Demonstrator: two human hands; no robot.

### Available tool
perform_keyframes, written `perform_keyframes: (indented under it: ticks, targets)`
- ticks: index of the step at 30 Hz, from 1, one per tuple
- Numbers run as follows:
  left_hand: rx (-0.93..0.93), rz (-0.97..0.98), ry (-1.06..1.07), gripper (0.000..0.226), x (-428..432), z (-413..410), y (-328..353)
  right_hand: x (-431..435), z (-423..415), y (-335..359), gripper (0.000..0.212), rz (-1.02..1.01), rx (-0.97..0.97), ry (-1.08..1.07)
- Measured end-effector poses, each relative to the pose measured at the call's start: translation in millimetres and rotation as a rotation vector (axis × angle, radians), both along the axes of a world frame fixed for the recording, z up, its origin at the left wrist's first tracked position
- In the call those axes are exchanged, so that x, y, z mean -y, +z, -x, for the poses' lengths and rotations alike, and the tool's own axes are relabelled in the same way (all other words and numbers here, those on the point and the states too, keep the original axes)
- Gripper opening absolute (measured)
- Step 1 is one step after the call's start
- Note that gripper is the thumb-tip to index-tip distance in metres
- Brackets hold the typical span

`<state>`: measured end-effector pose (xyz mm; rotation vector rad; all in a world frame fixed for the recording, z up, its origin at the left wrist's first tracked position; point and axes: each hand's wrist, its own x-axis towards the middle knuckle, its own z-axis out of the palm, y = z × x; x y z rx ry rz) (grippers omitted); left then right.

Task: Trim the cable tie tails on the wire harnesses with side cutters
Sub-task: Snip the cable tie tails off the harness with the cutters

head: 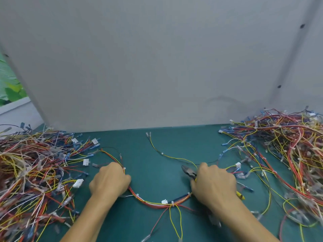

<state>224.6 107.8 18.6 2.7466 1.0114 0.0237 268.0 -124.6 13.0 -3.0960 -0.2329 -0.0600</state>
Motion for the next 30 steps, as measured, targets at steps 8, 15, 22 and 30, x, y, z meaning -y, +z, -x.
perform_keyframes:
  ticks: [8, 15, 22, 30]
  targets:
    - [0.341, 0.213, -0.122, 0.018, 17, -2, 10, 6, 3, 18, 0.02, -0.189, -0.034, 0.029]
    - [0.809, 0.971, -0.257, 0.022, 30, 0, 45, 6, 0, 44, 0.049, -0.819, 0.229, 0.091]
    - [0.868, 1.134, -0.267, 0.021, 28, -2, 54, 4, -1, 47, 0.02, -1.269, 0.06, 0.185]
    - [0.847, 1.219, -0.267, 0.021, 25, -5, 48, 5, -3, 49, 0.033, -1.593, -0.135, 0.164]
